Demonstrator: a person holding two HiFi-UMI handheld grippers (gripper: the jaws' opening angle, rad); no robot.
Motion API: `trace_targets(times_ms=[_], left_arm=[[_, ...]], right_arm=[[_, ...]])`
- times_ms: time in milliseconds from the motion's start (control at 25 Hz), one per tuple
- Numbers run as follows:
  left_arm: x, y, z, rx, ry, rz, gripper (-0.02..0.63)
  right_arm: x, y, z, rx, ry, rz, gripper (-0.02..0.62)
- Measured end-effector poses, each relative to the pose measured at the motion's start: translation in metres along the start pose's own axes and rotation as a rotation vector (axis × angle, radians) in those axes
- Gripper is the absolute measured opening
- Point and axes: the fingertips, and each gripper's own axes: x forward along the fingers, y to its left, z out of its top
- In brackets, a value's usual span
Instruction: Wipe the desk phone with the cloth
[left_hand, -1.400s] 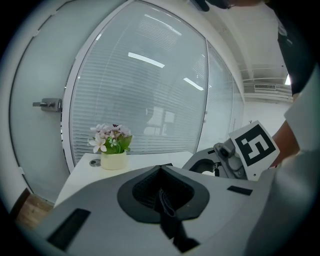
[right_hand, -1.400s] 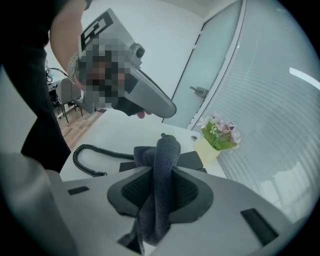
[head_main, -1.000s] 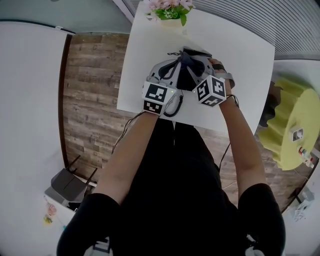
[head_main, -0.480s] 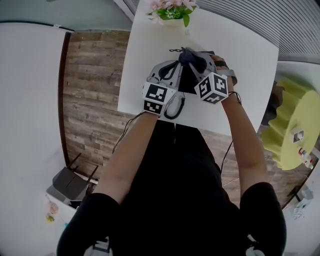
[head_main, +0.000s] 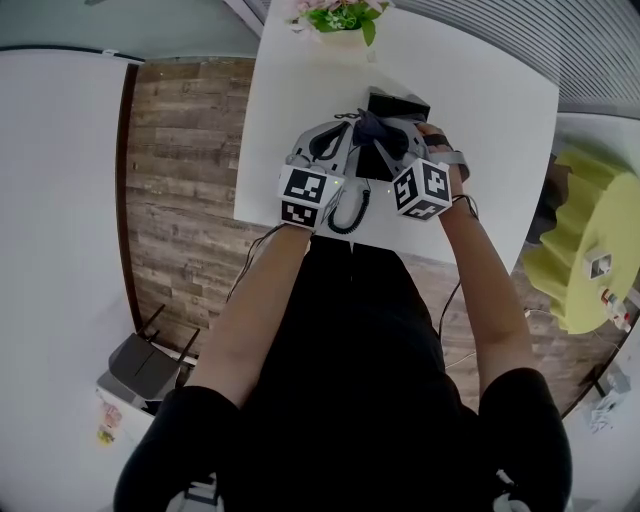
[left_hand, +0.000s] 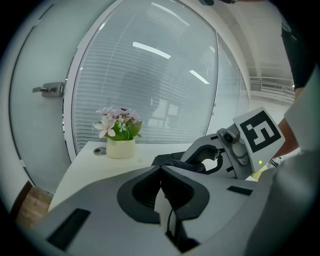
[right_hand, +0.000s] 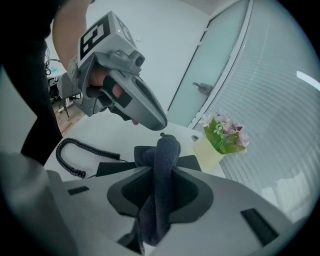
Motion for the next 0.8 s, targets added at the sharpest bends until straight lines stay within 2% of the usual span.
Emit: trace_targets(times_ms=[280,520,800], left_arm=[[-0.007,-0.007,-0.021,-0.012,0.027,0.0,0.009],[-0.016,-0.018,-0.036,-0.016,0.043,0.002,0.009],[-0.03,-0.031,-0.051,-0.013,0.064,-0.003,0.009]], right_arm=[[-0.001,0.039,-0.005,-0.009,0.011,0.044,0.109],[-0.002,0.079,-0.011,-0.063,0.035,0.091,0.109],[-0.005,0.116,-0.017,-0.057,0.061,0.152,0.109]])
